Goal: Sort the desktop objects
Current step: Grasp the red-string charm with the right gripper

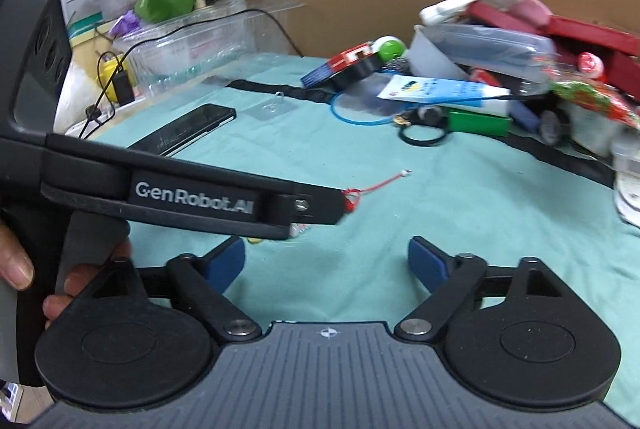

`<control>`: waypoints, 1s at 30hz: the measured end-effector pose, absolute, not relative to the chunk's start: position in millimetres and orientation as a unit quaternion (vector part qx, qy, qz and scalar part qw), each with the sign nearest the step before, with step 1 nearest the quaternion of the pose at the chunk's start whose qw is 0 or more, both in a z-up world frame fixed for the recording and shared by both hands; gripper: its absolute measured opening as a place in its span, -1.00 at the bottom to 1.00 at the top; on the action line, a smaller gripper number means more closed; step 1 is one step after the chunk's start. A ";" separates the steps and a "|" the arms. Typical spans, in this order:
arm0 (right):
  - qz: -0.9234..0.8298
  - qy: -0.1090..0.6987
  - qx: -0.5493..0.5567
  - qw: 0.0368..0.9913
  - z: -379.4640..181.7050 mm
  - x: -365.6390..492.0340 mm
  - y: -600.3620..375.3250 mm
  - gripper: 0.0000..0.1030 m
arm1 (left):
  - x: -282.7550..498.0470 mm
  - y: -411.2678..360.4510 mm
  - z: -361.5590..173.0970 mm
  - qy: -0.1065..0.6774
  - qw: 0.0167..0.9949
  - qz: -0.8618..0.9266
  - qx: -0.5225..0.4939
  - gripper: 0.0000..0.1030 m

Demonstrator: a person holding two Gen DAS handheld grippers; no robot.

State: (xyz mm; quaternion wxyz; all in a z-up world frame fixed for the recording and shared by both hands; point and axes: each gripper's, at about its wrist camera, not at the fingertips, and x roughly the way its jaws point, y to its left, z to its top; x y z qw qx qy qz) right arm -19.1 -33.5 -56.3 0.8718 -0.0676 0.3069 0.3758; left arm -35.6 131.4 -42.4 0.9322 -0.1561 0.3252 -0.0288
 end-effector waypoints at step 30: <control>0.399 0.308 -0.080 0.860 -60.5 4.1 -12.3 0.14 | -20.2 152.4 -46.4 0.363 0.916 -0.071 -0.157 -0.39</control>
